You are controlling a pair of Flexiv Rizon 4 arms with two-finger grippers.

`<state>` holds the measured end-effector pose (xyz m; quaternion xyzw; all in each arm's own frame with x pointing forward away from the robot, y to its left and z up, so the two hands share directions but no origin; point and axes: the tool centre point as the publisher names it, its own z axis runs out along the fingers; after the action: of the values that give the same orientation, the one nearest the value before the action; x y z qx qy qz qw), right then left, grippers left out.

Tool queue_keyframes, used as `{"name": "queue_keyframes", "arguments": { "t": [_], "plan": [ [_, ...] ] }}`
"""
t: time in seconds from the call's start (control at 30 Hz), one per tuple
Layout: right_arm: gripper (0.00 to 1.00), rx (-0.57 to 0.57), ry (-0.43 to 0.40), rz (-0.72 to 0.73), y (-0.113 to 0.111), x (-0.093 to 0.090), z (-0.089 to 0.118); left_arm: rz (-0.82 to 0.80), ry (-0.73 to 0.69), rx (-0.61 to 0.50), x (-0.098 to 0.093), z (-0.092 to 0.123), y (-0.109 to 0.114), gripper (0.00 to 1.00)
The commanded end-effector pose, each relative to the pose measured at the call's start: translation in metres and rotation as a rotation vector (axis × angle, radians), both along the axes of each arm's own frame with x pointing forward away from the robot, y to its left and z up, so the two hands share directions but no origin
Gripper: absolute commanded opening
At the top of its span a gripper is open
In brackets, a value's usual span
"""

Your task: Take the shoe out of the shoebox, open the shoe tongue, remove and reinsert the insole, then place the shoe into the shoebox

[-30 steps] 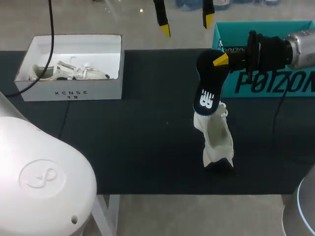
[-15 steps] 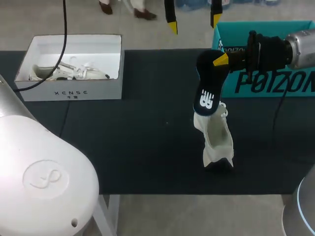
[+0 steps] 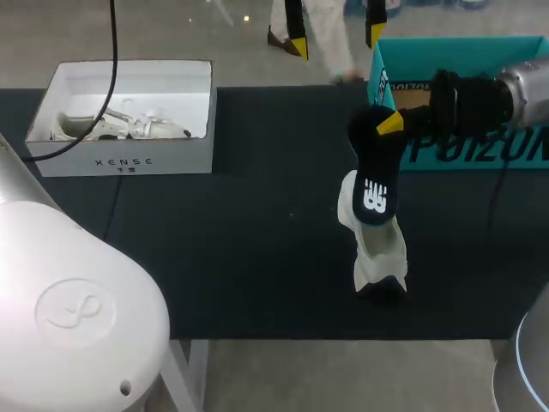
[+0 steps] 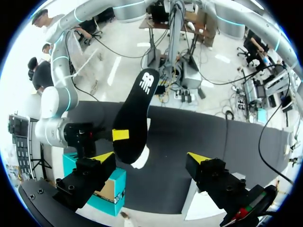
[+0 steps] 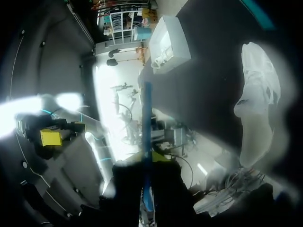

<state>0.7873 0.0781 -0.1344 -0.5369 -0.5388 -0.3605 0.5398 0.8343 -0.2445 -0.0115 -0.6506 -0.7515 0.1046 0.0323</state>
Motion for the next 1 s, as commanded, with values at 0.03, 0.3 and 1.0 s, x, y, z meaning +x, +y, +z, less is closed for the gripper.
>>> {"name": "queue_keyframes", "arguments": {
  "t": [0.03, 0.3, 1.0],
  "plan": [
    [0.00, 0.004, 0.004, -0.020, -0.0012, -0.0121, -0.0071, 0.000, -0.003, 0.000, -0.0005, -0.0007, 0.0008, 1.00],
    [0.00, -0.015, -0.021, -0.013, 0.0025, -0.0111, -0.0007, 0.000, -0.003, 0.000, -0.0005, -0.0007, 0.0008, 1.00],
    [0.00, -0.061, -0.026, -0.012, 0.0028, -0.0090, 0.0020, -0.002, 0.038, -0.143, -0.0024, 0.0072, 0.0055, 1.00]
  ]
}}
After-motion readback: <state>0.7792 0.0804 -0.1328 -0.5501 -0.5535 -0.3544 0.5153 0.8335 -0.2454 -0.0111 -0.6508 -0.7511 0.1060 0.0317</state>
